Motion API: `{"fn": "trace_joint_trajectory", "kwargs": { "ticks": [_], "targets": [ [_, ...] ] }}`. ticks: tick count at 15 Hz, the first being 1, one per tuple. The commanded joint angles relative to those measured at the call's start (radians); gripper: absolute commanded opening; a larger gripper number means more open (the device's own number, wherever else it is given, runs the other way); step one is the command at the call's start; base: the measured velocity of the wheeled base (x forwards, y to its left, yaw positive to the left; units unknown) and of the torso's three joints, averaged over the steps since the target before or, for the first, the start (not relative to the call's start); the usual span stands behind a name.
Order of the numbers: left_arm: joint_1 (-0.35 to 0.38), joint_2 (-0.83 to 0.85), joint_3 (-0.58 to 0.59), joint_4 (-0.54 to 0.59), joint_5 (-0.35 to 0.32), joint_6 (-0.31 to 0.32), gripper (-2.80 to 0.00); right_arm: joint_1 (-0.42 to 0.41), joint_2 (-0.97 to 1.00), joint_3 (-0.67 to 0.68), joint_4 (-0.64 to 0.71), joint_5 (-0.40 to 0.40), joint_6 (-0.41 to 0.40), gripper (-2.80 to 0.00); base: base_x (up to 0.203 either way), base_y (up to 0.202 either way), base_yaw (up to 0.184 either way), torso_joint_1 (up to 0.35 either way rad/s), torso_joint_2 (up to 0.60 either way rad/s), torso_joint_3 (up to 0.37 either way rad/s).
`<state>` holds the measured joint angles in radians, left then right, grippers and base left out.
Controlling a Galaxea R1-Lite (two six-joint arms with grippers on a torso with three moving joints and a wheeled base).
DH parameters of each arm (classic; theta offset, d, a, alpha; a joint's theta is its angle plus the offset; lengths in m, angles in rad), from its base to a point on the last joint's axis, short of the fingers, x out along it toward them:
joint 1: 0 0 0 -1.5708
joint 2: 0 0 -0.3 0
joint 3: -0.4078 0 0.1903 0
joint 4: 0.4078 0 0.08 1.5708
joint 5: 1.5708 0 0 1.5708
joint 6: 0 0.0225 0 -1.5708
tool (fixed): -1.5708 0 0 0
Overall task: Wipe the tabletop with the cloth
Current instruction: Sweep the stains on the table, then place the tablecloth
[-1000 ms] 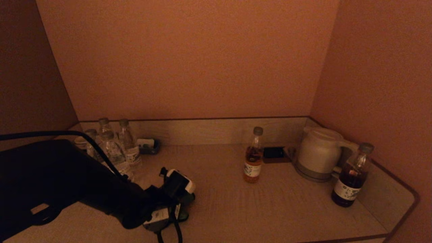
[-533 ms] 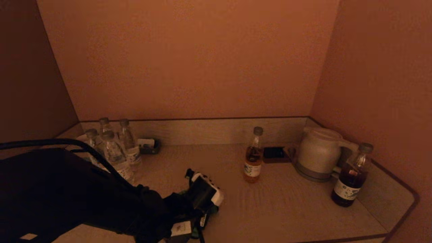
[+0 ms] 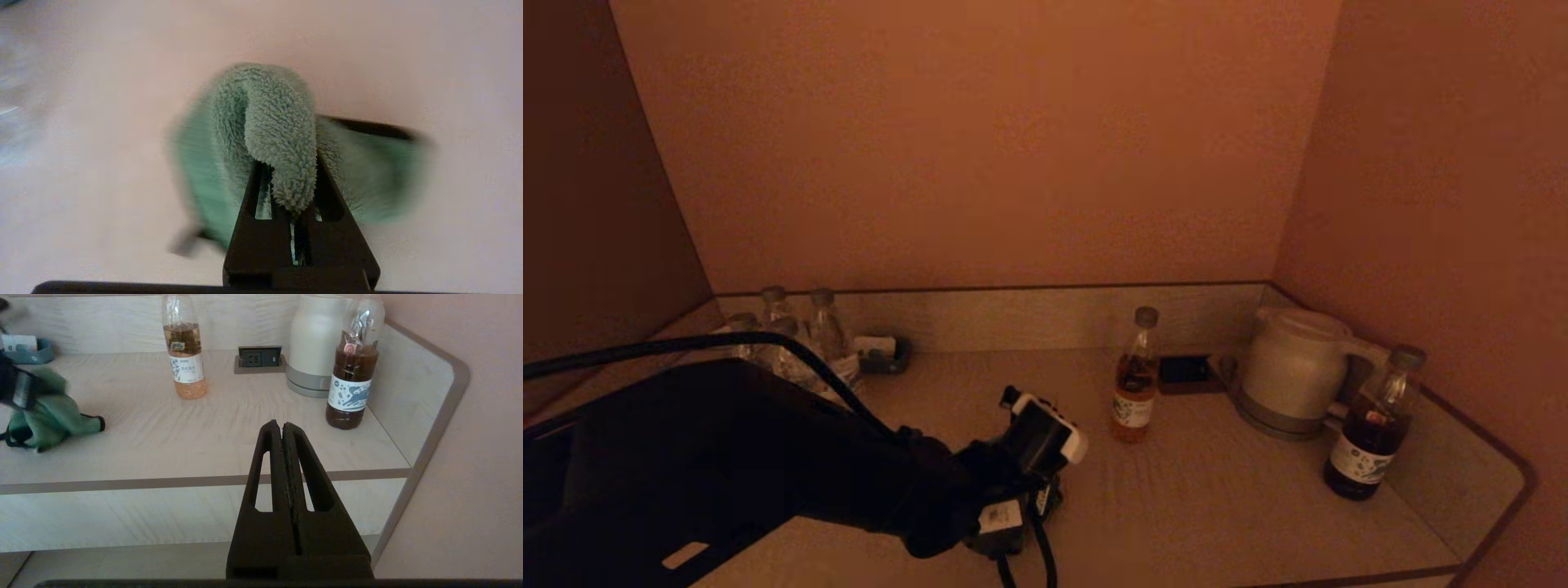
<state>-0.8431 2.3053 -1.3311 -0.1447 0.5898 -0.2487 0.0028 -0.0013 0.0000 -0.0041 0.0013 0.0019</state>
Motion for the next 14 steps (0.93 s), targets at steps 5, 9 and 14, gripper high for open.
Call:
{"fn": "trace_joint_trajectory", "kwargs": {
  "ticks": [5, 9, 14],
  "targets": [
    [0.192, -0.243, 0.138, 0.0, 0.008, 0.029, -2.8, 0.0, 0.001, 0.0, 0.0, 0.0, 0.001, -2.8, 0.0, 0.0, 0.0, 0.0, 0.0, 0.0],
    [0.353, -0.492, 0.27, -0.001, 0.008, 0.102, -2.8, 0.0, 0.001, 0.0, 0.0, 0.0, 0.001, -2.8, 0.0, 0.0, 0.0, 0.0, 0.0, 0.0],
    [0.613, -0.739, 0.34, 0.015, 0.008, 0.22, -2.8, 0.0, 0.001, 0.0, 0.0, 0.0, 0.001, -2.8, 0.0, 0.0, 0.0, 0.0, 0.0, 0.0]
  ]
}}
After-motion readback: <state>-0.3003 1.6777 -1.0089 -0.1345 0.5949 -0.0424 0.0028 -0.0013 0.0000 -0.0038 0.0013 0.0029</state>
